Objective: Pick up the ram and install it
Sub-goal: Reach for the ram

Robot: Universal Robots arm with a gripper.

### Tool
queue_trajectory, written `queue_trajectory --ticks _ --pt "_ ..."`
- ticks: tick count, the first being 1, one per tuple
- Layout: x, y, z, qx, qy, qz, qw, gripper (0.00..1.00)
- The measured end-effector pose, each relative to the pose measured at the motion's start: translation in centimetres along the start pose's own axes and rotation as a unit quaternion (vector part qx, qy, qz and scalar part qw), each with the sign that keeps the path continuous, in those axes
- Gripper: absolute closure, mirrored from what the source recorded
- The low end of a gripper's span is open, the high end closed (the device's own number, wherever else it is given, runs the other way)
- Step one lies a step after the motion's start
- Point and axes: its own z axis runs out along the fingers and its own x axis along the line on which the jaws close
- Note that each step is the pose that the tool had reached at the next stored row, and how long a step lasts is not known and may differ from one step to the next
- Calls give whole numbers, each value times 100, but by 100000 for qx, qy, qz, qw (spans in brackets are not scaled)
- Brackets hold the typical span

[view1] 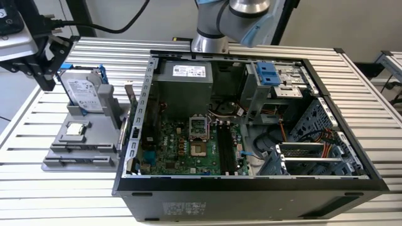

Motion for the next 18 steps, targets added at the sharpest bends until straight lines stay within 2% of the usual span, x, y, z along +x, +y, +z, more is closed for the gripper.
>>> queue_trajectory --ticks 10,14,18 --pt "13 -260 18 -10 205 8 100000 100" --pt "15 -296 20 -11 210 41 100000 100" --pt "12 -299 21 -16 203 56 100000 100"
